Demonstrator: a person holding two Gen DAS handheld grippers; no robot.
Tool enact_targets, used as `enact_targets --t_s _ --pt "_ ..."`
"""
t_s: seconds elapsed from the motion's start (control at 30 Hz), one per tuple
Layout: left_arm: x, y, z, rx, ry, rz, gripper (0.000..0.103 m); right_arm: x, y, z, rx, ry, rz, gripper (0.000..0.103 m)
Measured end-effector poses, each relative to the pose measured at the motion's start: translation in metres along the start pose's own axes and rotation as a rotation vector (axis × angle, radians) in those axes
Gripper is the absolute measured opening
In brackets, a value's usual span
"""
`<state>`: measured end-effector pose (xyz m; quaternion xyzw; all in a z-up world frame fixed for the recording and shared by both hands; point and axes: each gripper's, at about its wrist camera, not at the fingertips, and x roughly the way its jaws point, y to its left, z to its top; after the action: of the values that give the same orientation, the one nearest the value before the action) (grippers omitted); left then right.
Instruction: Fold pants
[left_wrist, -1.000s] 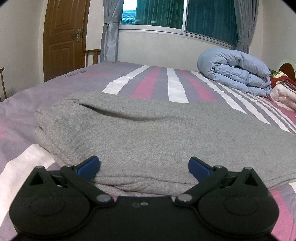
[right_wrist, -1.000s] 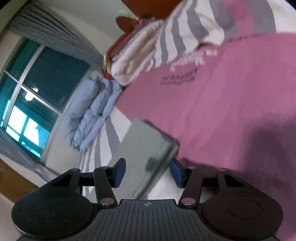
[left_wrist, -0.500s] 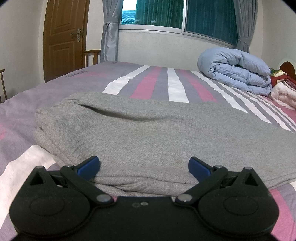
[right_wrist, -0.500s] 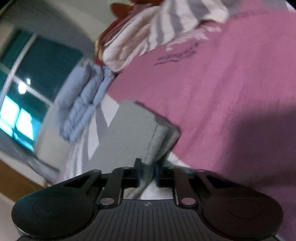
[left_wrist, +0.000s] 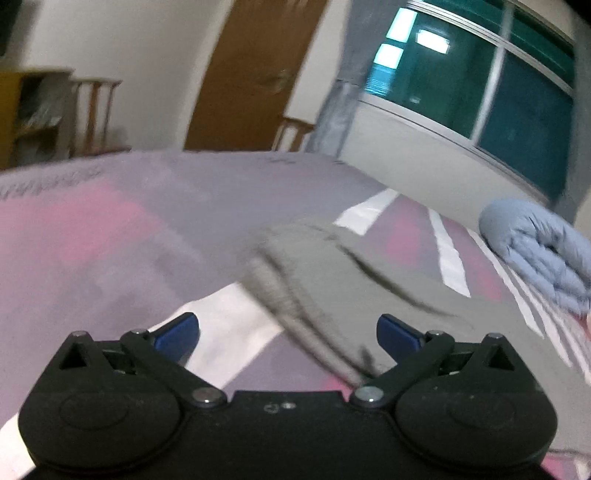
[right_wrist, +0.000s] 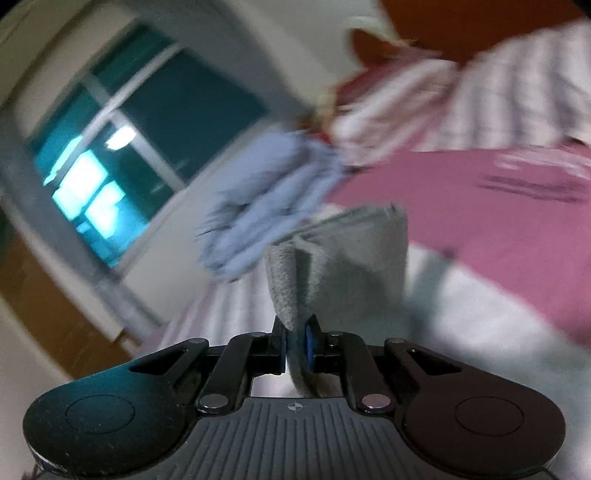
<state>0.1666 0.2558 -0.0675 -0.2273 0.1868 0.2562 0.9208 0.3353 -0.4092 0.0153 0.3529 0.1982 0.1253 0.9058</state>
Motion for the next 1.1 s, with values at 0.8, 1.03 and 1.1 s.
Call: enact_targets --t_s 0.8,1.03,1.1 --pt "-0.001 0.014 -0.004 -0.019 0.038 -0.084 0.097 0.052 0.083 -0.153 -0.162 0.242 0.113 0.054" --pt "0.003 -0.008 -0.003 0.029 0.037 -0.082 0.097 0.041 0.080 -0.161 -0.120 0.311 0.192 0.054" --pt "0.003 -0.012 -0.003 0.034 0.039 -0.082 0.097 0.050 0.095 -0.176 -0.110 0.346 0.223 0.054"
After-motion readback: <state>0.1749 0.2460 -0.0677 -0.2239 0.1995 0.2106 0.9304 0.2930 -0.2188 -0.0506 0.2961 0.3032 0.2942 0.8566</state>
